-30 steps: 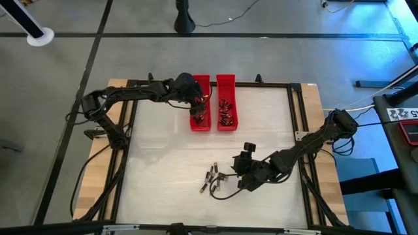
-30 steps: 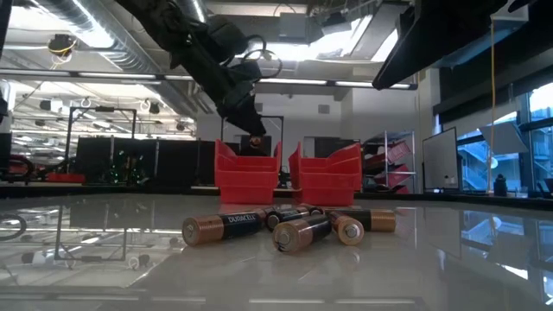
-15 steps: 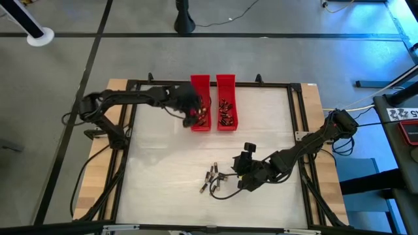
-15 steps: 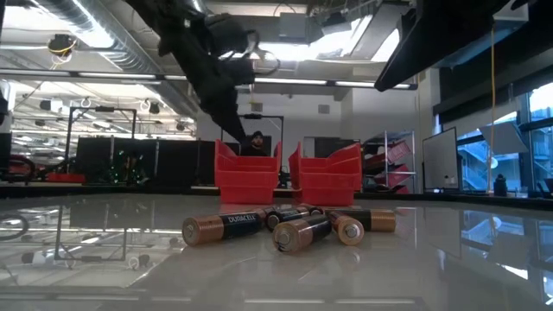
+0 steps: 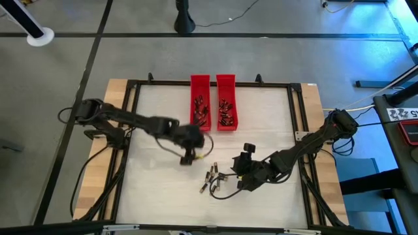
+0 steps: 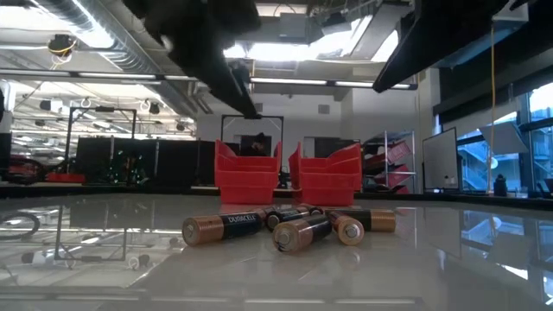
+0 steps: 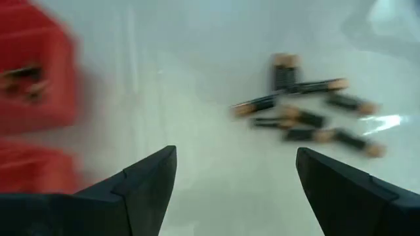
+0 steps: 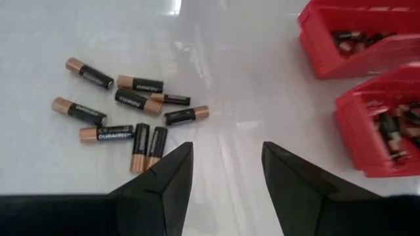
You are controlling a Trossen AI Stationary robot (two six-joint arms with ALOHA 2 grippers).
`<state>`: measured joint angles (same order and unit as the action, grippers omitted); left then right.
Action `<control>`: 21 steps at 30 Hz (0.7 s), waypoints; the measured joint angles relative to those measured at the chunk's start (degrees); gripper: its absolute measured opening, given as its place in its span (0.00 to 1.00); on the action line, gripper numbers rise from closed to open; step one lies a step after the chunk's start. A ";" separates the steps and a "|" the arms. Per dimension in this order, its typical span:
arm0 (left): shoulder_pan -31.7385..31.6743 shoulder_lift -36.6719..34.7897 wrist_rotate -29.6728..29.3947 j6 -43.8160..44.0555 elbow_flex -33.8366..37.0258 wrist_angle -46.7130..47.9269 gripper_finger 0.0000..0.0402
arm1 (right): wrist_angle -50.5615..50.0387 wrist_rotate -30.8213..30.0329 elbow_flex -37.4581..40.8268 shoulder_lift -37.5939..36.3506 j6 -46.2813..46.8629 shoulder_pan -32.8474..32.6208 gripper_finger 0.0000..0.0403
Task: Sort batteries
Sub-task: Put the large black battery into the left red bin
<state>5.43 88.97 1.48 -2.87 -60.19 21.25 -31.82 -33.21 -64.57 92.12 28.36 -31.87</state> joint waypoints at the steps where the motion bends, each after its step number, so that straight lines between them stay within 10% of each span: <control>1: 1.82 0.00 -0.11 1.39 0.63 -1.54 0.75 | 1.19 0.58 0.83 0.00 0.00 0.01 0.45; 21: 18.95 9.20 -14.12 13.07 6.41 -19.56 0.75 | 19.65 18.23 7.84 6.62 10.69 5.26 0.45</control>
<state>24.38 98.17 -12.64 10.20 -53.78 1.69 -12.17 -14.99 -56.73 98.73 39.05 -26.61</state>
